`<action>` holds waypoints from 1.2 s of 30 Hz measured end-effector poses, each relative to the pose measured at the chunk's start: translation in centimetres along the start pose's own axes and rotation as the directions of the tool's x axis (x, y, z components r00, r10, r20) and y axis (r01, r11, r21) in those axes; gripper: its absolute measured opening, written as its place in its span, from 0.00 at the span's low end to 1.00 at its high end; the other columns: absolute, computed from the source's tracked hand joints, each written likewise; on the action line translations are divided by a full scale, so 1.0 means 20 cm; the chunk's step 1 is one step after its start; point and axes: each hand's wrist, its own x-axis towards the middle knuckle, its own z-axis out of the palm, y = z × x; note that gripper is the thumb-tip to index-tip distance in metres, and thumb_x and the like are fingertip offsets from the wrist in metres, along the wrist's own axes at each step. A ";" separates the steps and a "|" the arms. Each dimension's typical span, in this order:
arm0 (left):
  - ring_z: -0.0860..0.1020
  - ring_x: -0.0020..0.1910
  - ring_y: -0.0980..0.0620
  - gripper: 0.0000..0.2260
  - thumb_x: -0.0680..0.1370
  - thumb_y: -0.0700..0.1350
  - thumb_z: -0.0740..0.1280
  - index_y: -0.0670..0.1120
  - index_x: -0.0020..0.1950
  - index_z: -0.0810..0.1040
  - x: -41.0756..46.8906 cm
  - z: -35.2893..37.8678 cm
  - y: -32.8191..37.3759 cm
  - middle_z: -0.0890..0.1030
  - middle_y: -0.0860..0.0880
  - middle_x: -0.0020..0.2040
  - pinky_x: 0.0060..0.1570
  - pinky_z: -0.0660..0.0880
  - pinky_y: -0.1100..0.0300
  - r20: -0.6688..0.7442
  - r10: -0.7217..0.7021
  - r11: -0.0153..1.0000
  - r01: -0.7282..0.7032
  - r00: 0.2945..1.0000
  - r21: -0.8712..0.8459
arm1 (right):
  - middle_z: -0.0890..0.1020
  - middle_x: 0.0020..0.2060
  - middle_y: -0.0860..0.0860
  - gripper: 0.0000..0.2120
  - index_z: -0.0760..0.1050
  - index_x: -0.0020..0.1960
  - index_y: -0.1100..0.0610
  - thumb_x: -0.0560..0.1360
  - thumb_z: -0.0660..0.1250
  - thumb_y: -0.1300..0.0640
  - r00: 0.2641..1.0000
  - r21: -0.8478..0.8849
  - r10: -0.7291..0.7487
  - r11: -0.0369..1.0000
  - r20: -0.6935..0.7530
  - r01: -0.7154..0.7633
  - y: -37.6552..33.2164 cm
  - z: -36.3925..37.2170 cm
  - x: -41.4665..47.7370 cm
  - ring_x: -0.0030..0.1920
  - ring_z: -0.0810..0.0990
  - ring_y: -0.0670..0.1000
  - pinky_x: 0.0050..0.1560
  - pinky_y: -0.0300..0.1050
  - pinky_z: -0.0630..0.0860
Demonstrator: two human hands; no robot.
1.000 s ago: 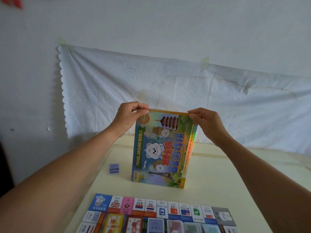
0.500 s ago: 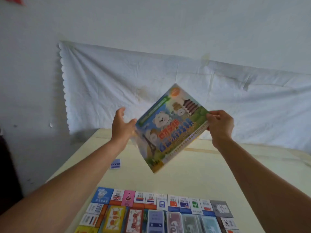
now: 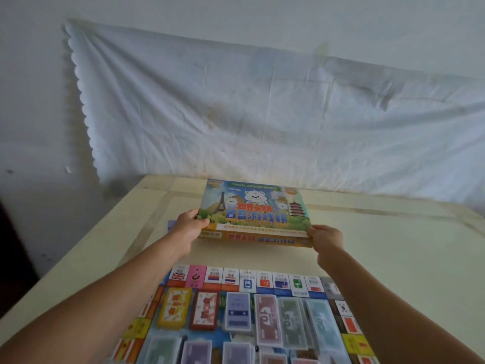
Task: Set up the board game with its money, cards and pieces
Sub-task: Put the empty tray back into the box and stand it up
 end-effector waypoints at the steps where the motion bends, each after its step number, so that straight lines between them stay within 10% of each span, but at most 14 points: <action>1: 0.78 0.57 0.44 0.18 0.78 0.36 0.66 0.41 0.68 0.73 0.00 0.00 -0.02 0.80 0.42 0.58 0.62 0.72 0.48 0.004 -0.008 0.999 0.008 1.000 0.035 | 0.78 0.33 0.53 0.07 0.79 0.52 0.63 0.75 0.66 0.65 1.000 -0.025 0.009 1.000 0.009 -0.008 0.02 0.00 0.00 0.31 0.77 0.50 0.33 0.40 0.73; 18: 0.76 0.49 0.49 0.13 0.78 0.41 0.65 0.38 0.61 0.75 0.04 -0.07 -0.09 0.79 0.43 0.54 0.46 0.71 0.59 -0.133 0.154 0.921 -0.094 0.979 0.377 | 0.83 0.43 0.58 0.07 0.79 0.48 0.64 0.75 0.65 0.61 0.988 -0.450 -0.153 0.883 -0.005 0.135 0.10 0.00 0.00 0.41 0.81 0.57 0.46 0.51 0.79; 23: 0.73 0.65 0.45 0.18 0.77 0.42 0.68 0.42 0.66 0.74 0.22 -0.32 -0.08 0.75 0.43 0.66 0.62 0.68 0.57 -0.110 0.228 0.721 -0.092 0.967 0.687 | 0.80 0.57 0.58 0.14 0.77 0.60 0.60 0.78 0.59 0.62 0.821 -0.574 -0.487 0.597 0.296 0.561 0.04 0.11 -0.11 0.53 0.78 0.58 0.57 0.57 0.76; 29: 0.70 0.66 0.43 0.24 0.76 0.53 0.68 0.43 0.68 0.70 0.33 -0.32 -0.05 0.72 0.43 0.68 0.60 0.66 0.59 0.037 0.093 0.392 -0.071 0.995 0.917 | 0.74 0.65 0.49 0.17 0.71 0.67 0.54 0.81 0.54 0.61 0.602 -0.509 -0.494 0.326 0.627 0.797 0.04 0.36 -0.26 0.67 0.67 0.50 0.68 0.45 0.63; 36: 0.75 0.60 0.43 0.24 0.71 0.52 0.74 0.42 0.62 0.78 0.37 -0.34 -0.04 0.77 0.42 0.62 0.55 0.70 0.58 0.020 0.015 0.425 -0.025 1.000 0.905 | 0.75 0.63 0.51 0.16 0.74 0.64 0.54 0.81 0.54 0.57 0.568 -0.500 -0.425 0.270 0.705 0.823 0.07 0.46 -0.30 0.63 0.69 0.52 0.64 0.46 0.64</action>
